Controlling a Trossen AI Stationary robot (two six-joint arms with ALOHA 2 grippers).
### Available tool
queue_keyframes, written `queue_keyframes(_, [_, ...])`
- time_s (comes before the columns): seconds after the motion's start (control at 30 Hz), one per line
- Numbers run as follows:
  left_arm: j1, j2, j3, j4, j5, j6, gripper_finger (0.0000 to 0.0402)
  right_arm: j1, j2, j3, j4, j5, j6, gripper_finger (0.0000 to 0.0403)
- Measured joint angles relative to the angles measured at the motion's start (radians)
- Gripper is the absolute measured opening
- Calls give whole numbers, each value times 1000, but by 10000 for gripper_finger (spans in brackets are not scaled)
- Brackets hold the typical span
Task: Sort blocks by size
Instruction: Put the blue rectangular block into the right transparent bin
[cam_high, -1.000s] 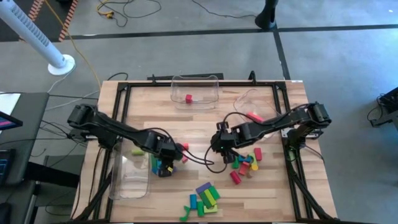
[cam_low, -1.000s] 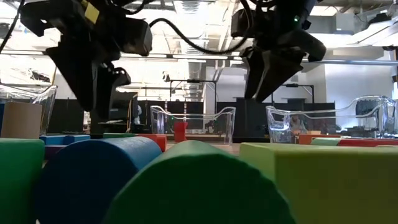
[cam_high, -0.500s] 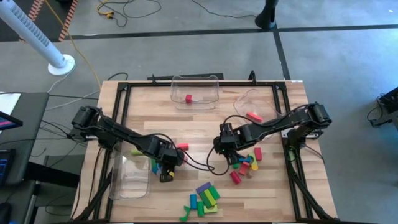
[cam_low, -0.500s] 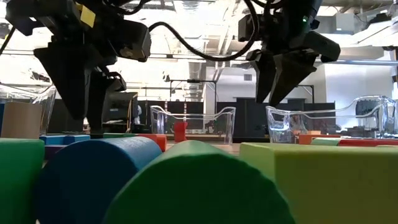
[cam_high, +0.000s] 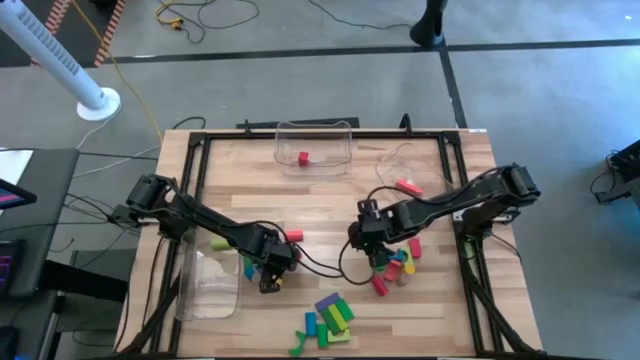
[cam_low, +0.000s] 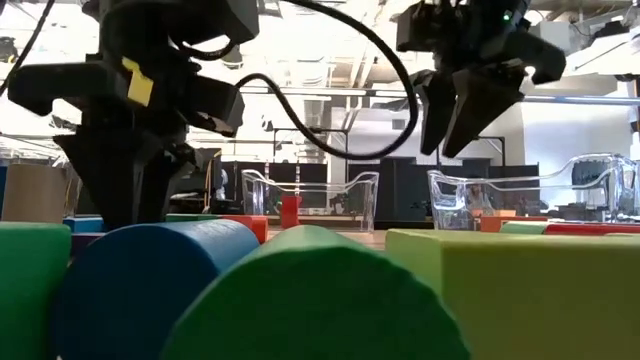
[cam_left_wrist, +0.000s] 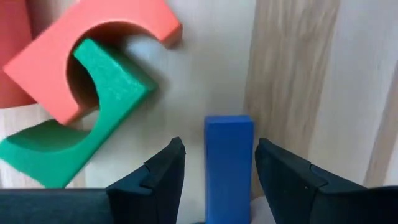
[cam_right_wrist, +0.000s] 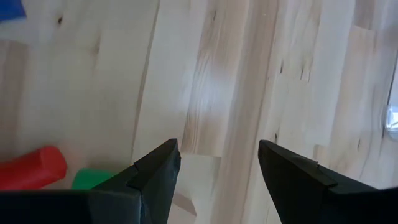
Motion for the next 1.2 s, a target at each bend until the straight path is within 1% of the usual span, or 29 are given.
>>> queue_keyframes(0.2, [0,37,3,-3,-1,24,170,0,-67,-19,17,1,24,255])
queue_keyframes(0.37, [4,37,3,1,-17,34,156,1,-96,-19,30,7,26,255])
queue_keyframes(0.63, [14,36,7,-1,-21,88,99,1,-98,-19,30,8,26,255])
queue_keyframes(0.73, [18,37,9,0,-20,111,99,1,-98,-19,29,8,26,255])
queue_keyframes(0.87, [29,42,45,-34,-23,152,99,1,-98,-19,18,9,26,255])
queue_keyframes(1.03, [50,28,118,-37,-49,229,99,1,-103,-19,-19,33,36,255])
queue_keyframes(1.2, [85,5,207,-114,-107,322,99,2,-138,-20,-66,74,68,255])
